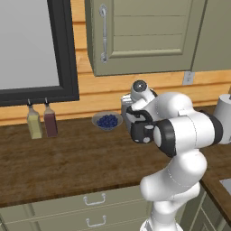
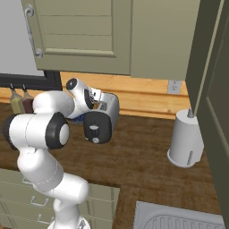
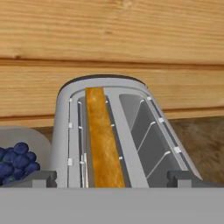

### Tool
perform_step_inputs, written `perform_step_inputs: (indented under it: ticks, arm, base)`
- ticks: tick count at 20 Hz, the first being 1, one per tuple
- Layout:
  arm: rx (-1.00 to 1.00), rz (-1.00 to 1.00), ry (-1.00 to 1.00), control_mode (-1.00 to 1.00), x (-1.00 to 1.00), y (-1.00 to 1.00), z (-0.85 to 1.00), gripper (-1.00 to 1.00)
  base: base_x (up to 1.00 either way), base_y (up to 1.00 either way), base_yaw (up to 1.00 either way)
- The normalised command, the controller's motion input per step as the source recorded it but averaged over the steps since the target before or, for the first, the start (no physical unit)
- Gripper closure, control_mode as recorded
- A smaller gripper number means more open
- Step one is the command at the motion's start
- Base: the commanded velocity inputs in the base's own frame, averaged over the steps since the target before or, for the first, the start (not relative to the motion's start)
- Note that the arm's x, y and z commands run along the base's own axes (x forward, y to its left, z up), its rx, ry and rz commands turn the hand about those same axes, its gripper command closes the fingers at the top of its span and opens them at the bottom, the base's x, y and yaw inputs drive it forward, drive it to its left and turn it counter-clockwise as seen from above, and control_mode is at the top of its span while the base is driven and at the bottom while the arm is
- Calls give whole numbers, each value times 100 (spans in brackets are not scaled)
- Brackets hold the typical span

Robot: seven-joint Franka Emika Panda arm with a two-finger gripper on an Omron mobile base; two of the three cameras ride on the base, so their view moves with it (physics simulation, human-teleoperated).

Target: Start the toaster. Once the lever pops up, take the bread to the plate on the dining counter.

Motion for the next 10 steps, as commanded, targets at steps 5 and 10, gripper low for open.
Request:
perform_step_inputs:
  ticks: [5, 10]
  arm:
    - [0, 0, 0, -100, -2, 0, -4, -100]
    - [1, 0, 0, -100, 0, 0, -3, -100]
  base:
    - [0, 0, 0]
    - [0, 0, 0]
